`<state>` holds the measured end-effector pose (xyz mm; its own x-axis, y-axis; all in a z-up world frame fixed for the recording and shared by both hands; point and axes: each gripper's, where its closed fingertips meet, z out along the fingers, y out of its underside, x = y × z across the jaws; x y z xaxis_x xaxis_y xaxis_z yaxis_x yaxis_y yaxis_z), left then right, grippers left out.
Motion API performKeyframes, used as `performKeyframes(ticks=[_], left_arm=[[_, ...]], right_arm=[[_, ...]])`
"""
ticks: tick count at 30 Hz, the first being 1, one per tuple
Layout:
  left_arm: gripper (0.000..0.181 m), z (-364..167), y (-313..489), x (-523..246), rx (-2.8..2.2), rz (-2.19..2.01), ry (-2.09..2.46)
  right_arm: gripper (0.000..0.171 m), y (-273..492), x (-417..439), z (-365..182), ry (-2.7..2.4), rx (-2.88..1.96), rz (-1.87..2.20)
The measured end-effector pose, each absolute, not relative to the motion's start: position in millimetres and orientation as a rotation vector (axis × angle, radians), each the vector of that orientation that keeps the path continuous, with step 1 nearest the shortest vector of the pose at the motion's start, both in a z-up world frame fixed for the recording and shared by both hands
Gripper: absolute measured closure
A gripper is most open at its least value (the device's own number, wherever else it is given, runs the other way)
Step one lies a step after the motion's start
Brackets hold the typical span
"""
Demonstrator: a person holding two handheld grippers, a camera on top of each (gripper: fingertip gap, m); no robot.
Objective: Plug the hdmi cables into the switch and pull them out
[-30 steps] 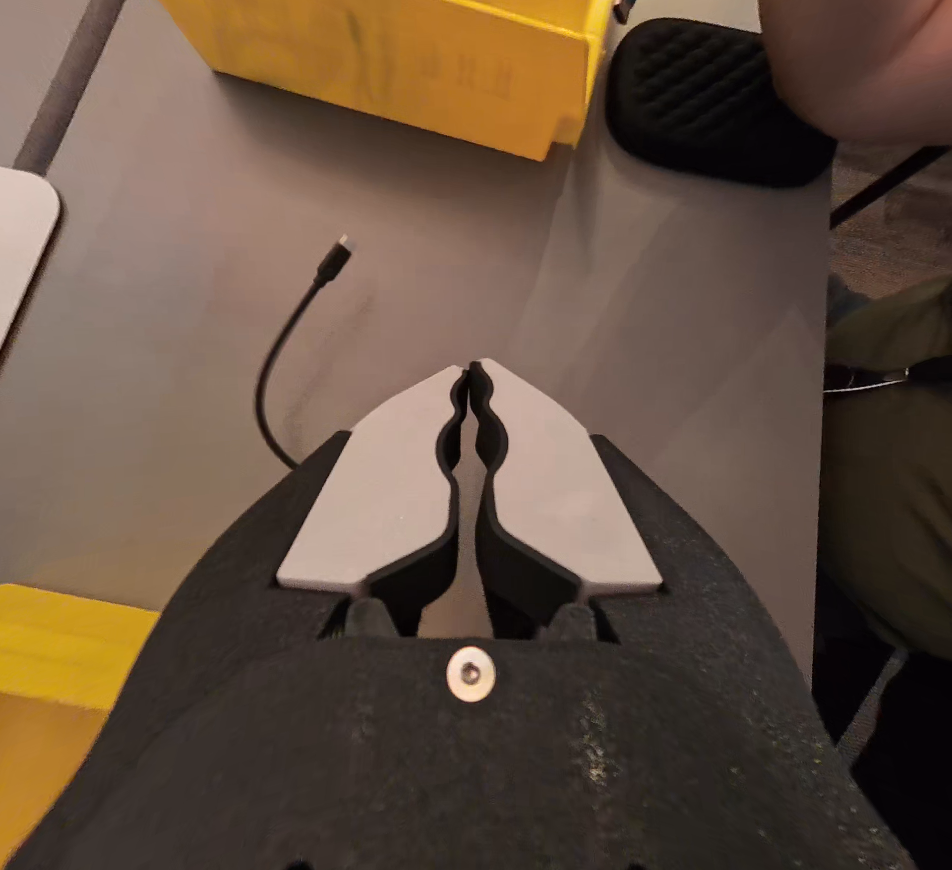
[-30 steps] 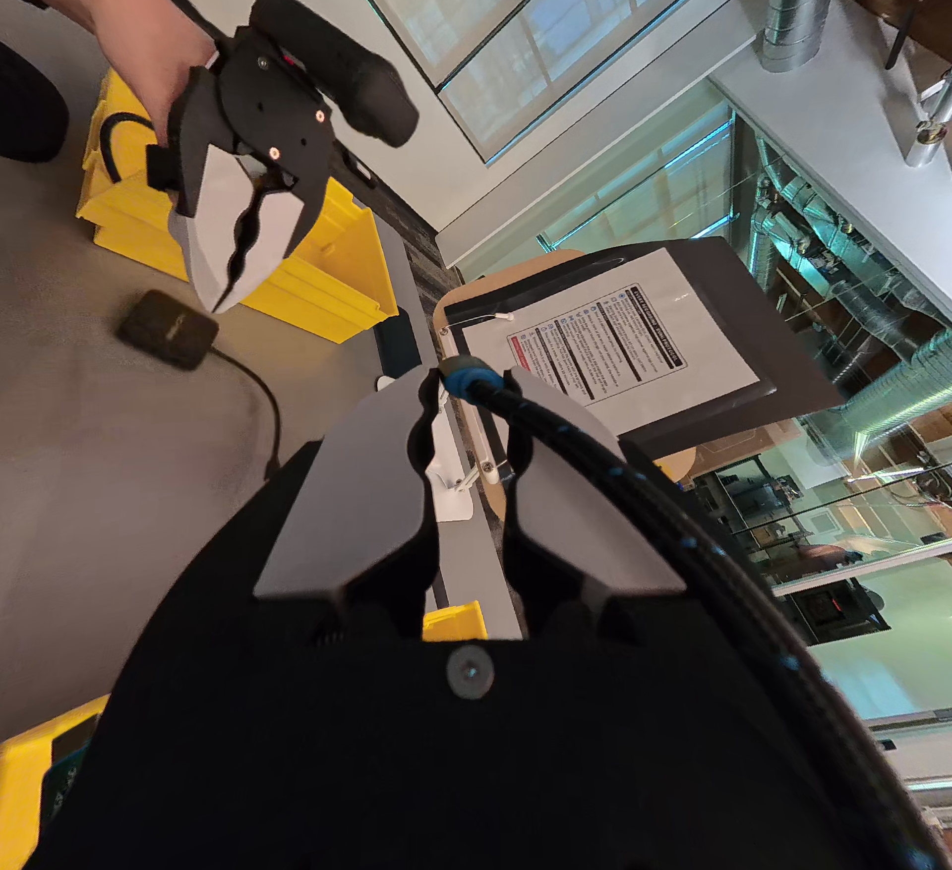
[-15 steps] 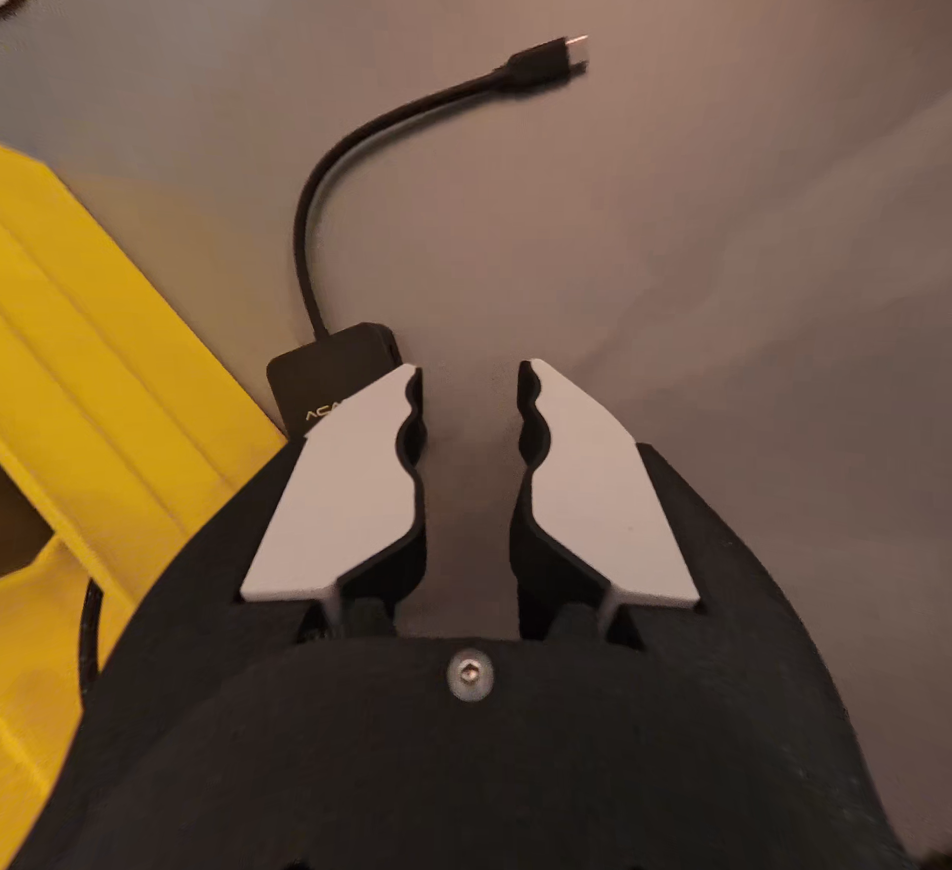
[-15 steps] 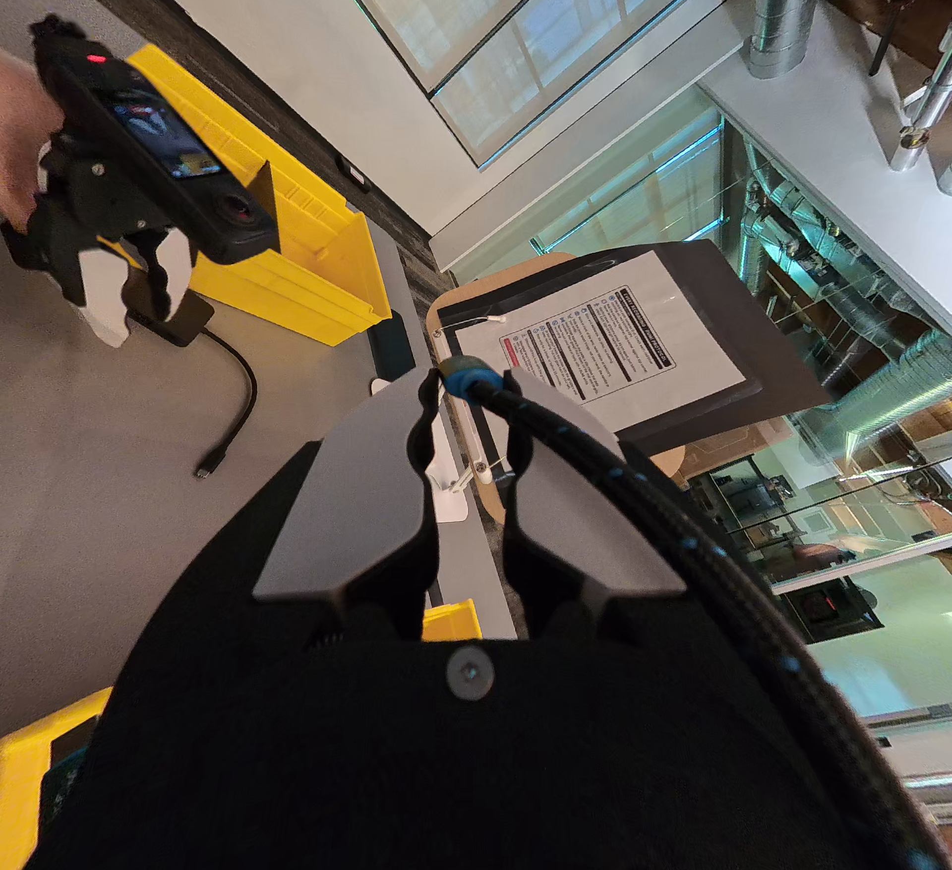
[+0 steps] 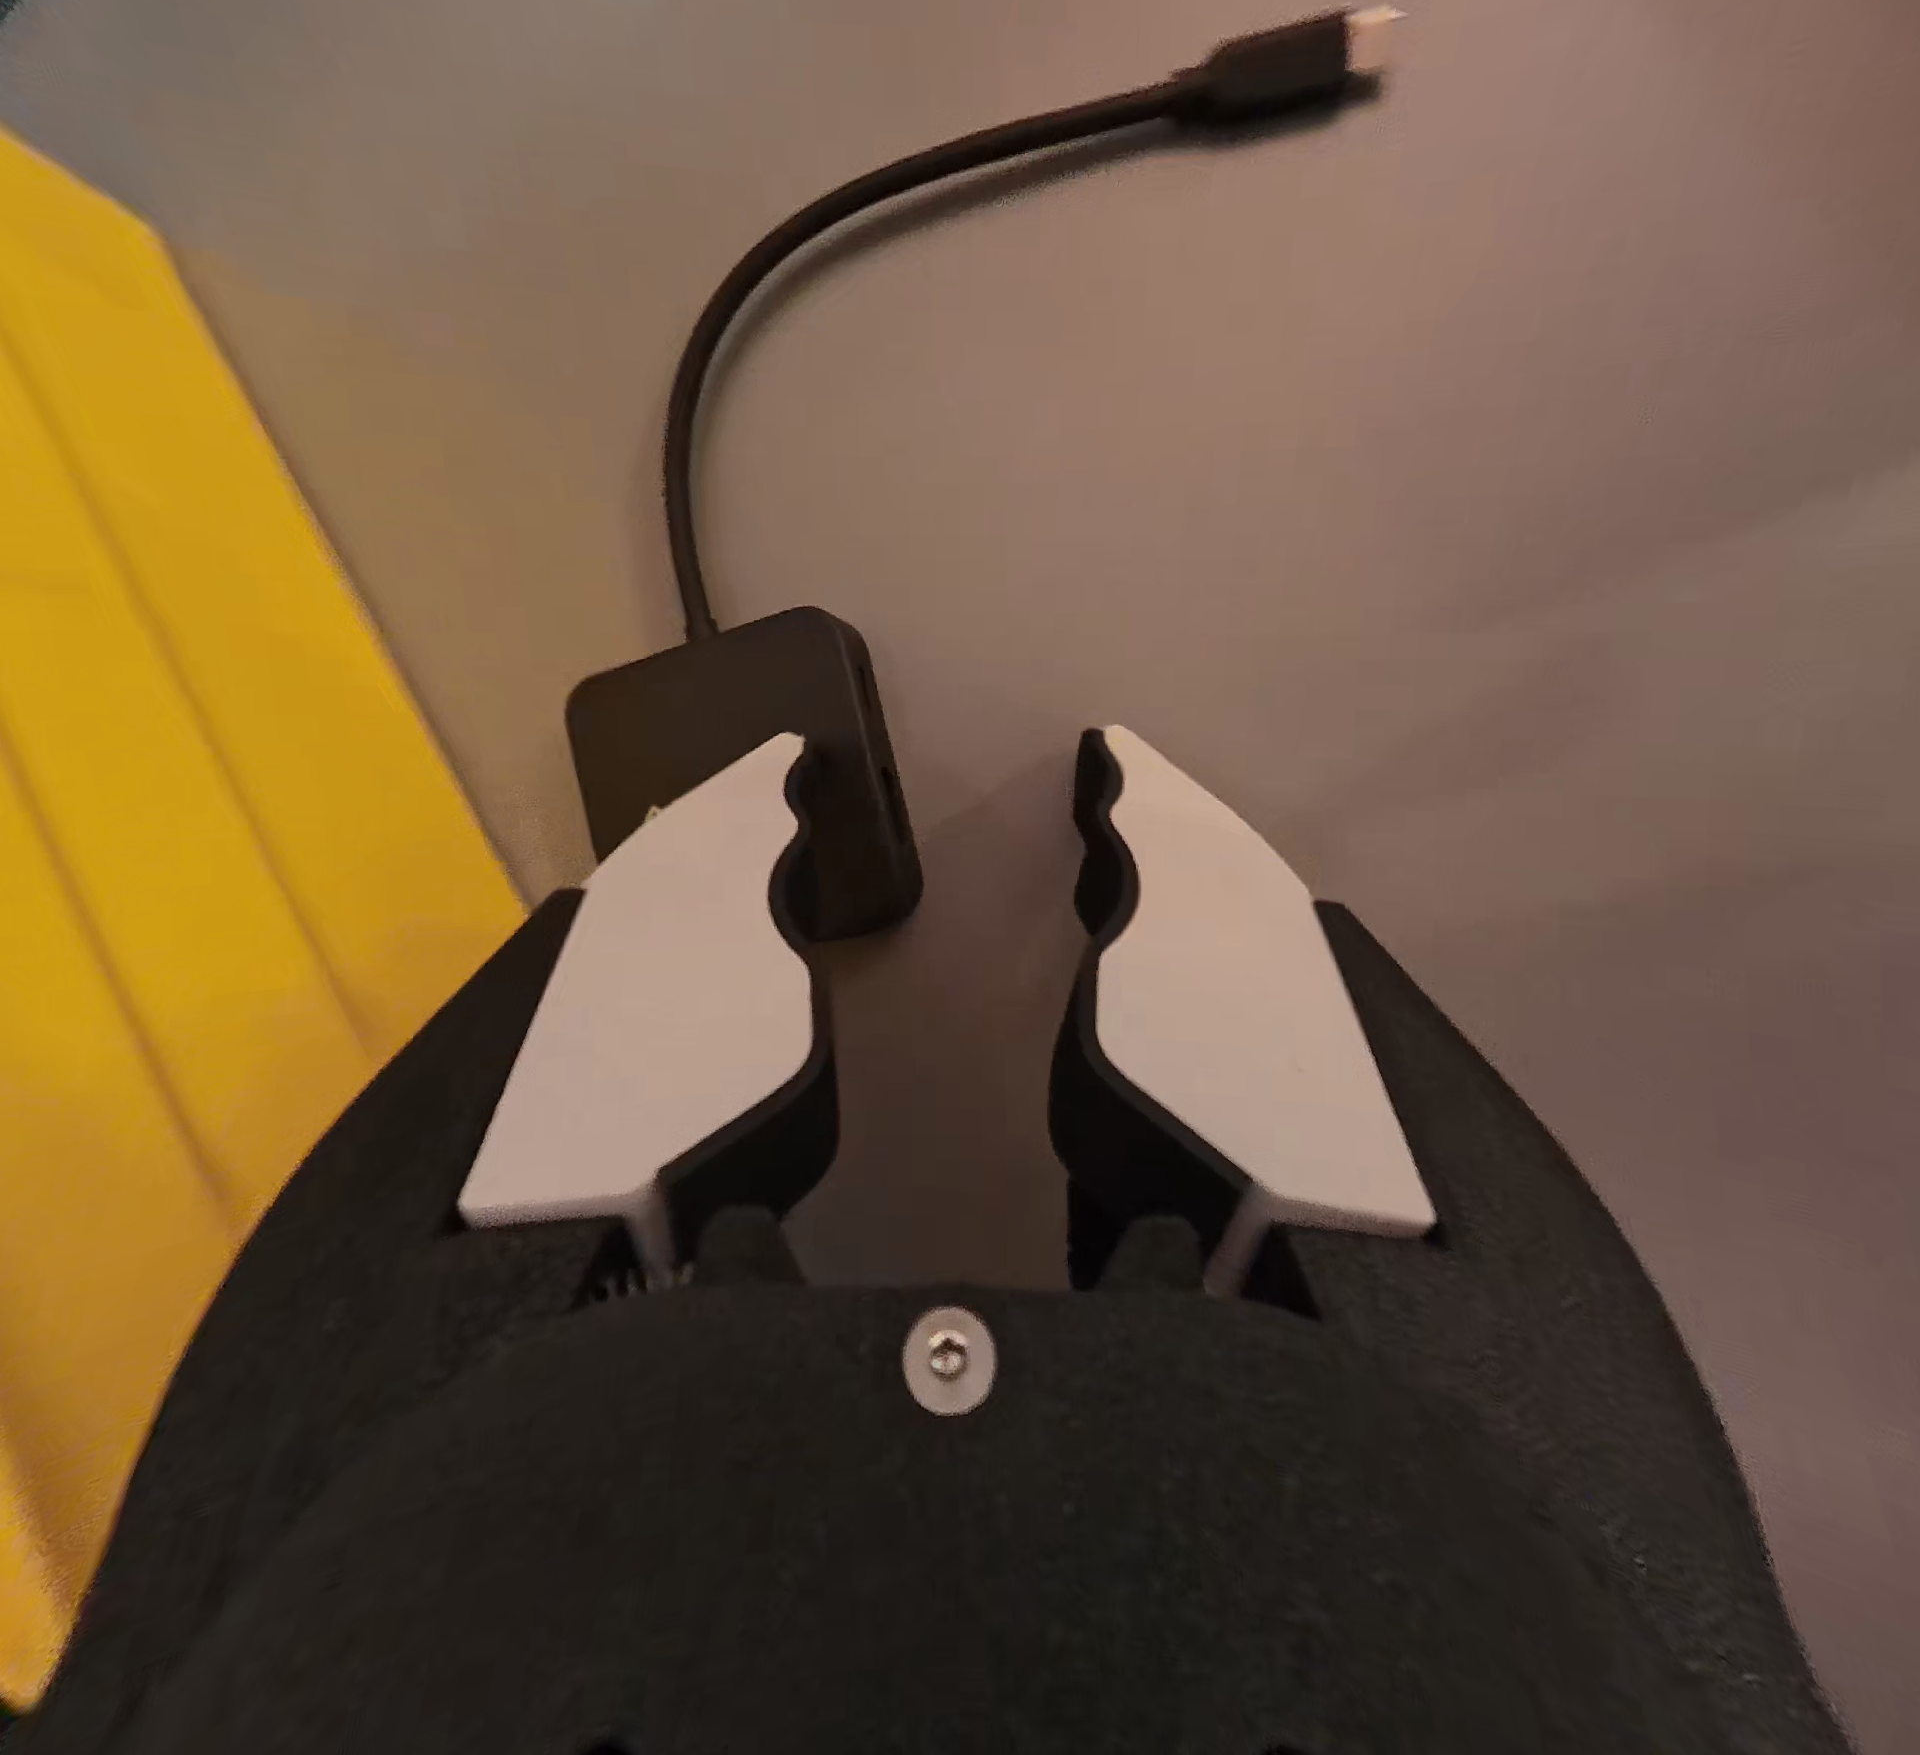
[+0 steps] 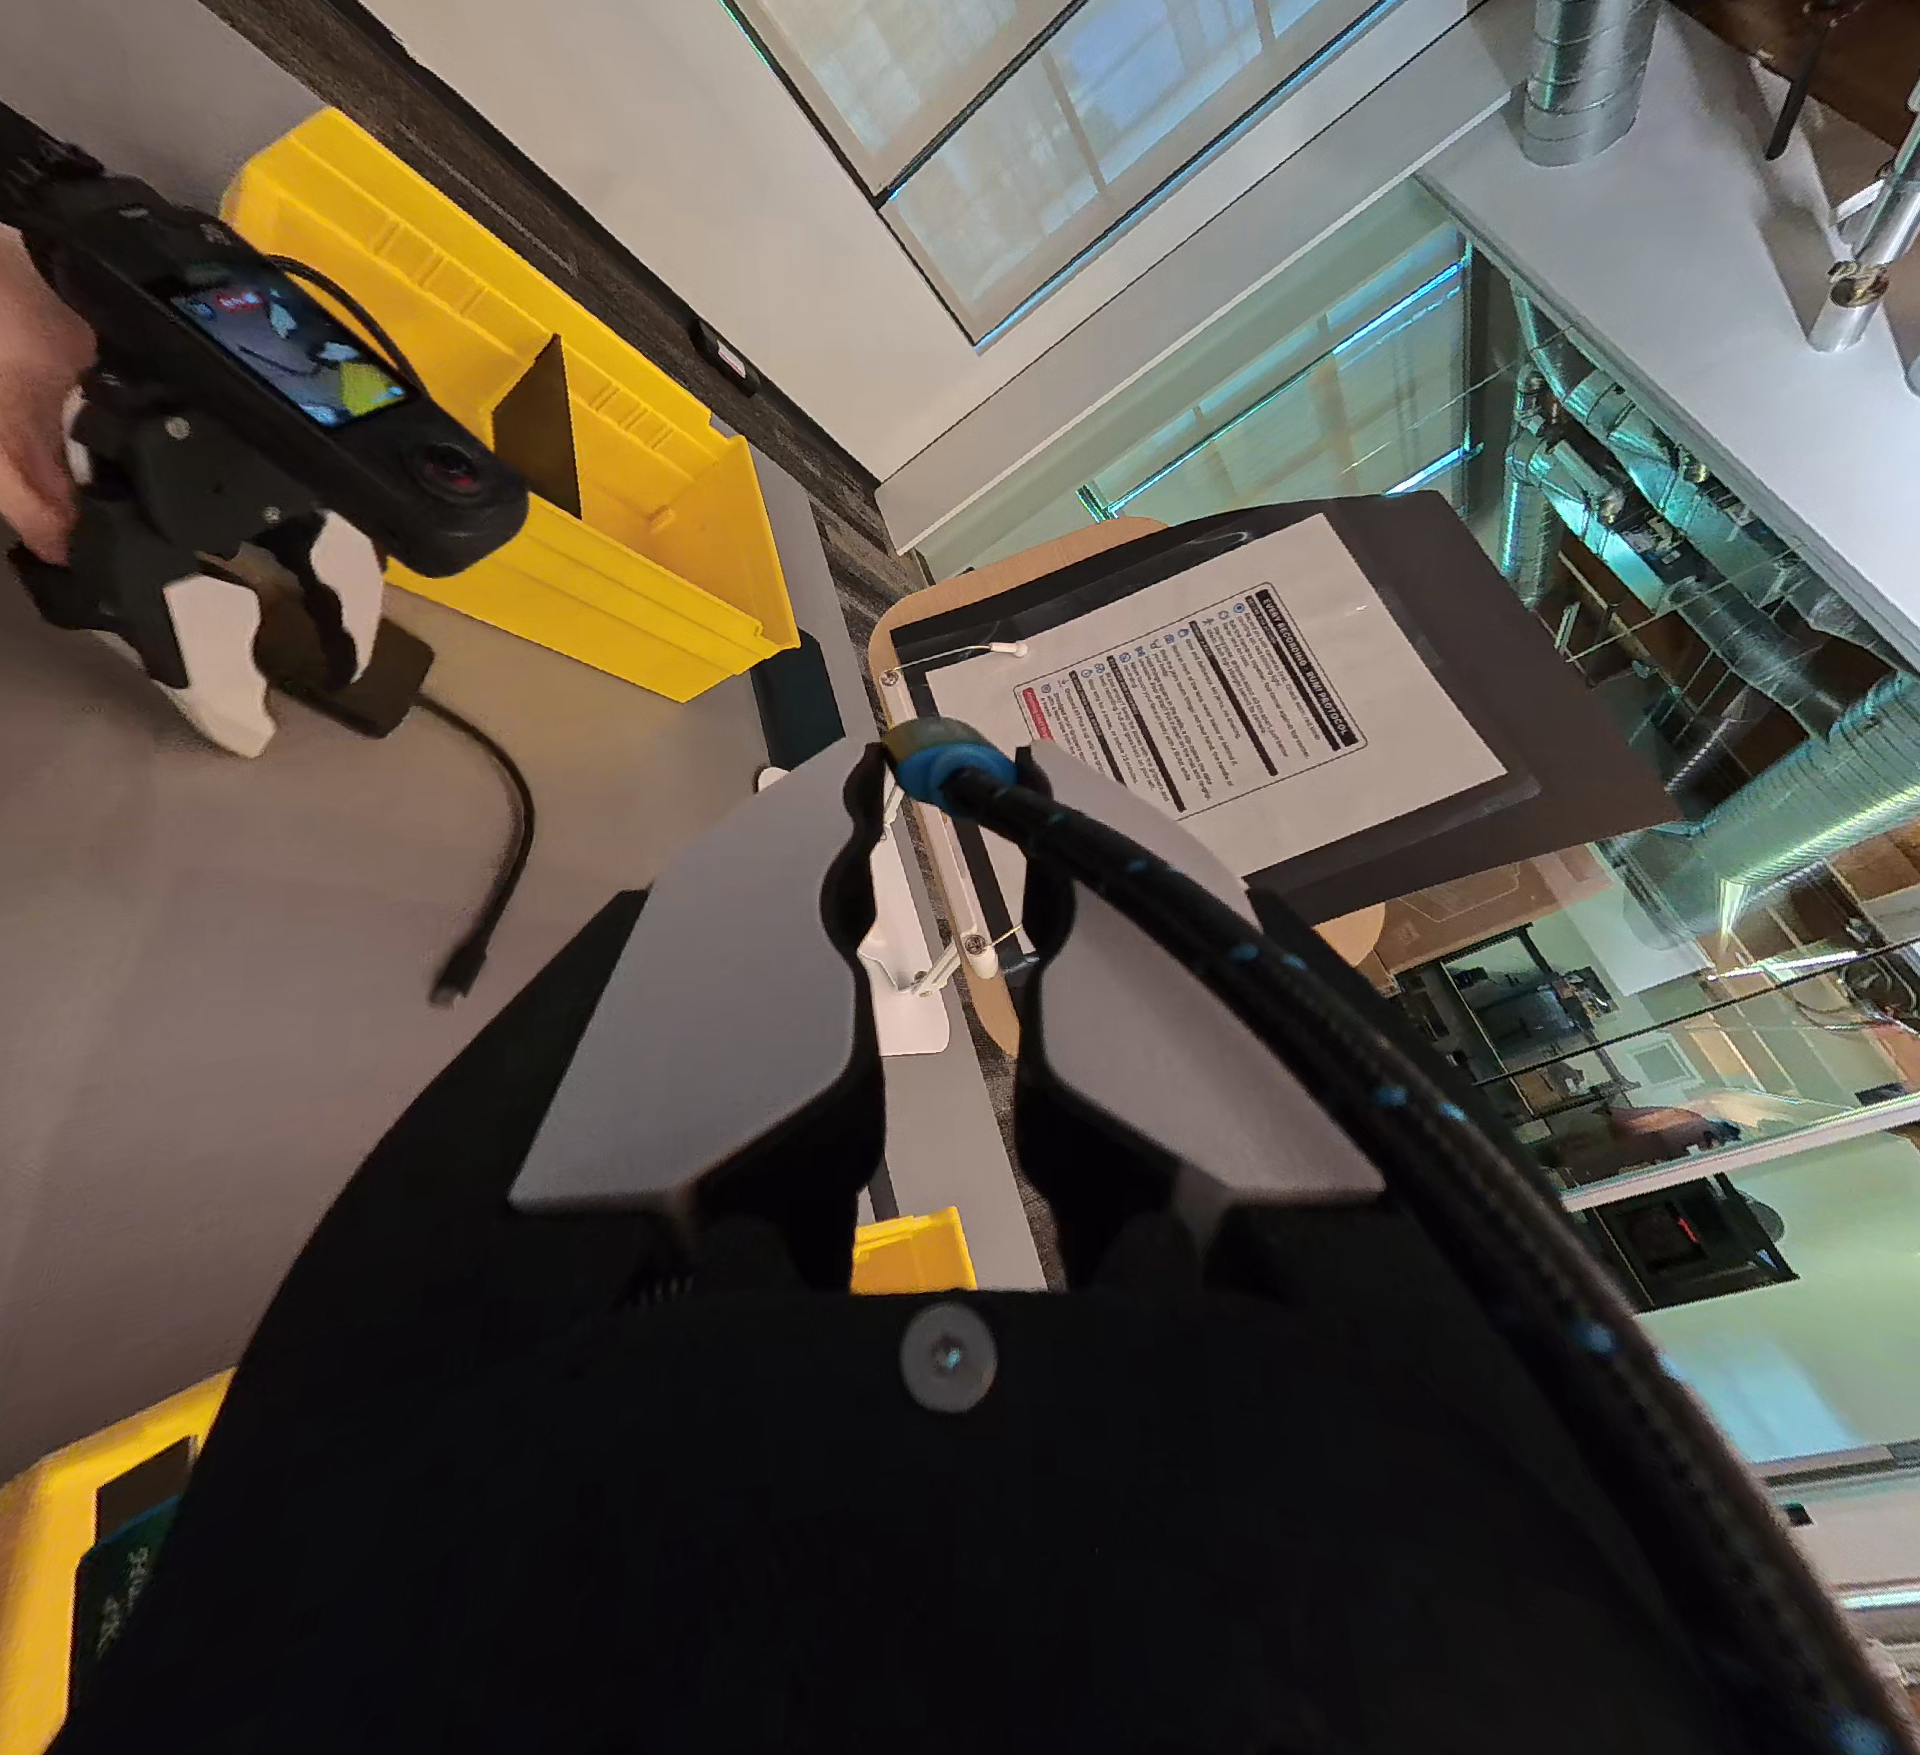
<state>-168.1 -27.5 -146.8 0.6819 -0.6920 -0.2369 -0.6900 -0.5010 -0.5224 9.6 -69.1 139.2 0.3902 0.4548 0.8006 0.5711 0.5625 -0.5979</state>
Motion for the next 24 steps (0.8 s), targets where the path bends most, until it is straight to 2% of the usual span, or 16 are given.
performKeyframes(ticks=[1, 2, 7, 11, 17, 19, 24], left_arm=[[0.139, -144.4, -35.9, -160.9, -2.29, -0.059, 1.092], [0.153, -139.5, -40.8, -157.8, -2.278, -0.093, 1.09], [0.109, -112.9, -35.2, -177.9, -2.24, -0.105, 0.775], [0.101, -133.4, -68.0, -151.9, -2.392, -0.497, 0.717], [0.078, -155.3, -61.9, -162.7, -2.384, -0.255, 0.639], [0.076, -156.3, -58.2, -162.3, -2.322, -0.176, 0.627], [0.092, -156.0, -57.7, -161.8, -2.299, -0.215, 0.565]], right_arm=[[0.147, -69.0, 9.6, 139.3, -1.231, -1.041, -0.093], [0.147, -68.8, 9.6, 139.2, -1.231, -1.041, -0.093], [0.147, -68.1, 9.8, 138.8, -1.232, -1.043, -0.097], [0.147, -67.4, 8.4, 137.0, -1.239, -1.048, -0.098], [0.147, -69.4, 6.0, 137.2, -1.244, -1.039, -0.106], [0.147, -70.0, 5.3, 136.4, -1.248, -1.04, -0.107], [0.147, -71.7, 5.1, 136.7, -1.25, -1.037, -0.11]])
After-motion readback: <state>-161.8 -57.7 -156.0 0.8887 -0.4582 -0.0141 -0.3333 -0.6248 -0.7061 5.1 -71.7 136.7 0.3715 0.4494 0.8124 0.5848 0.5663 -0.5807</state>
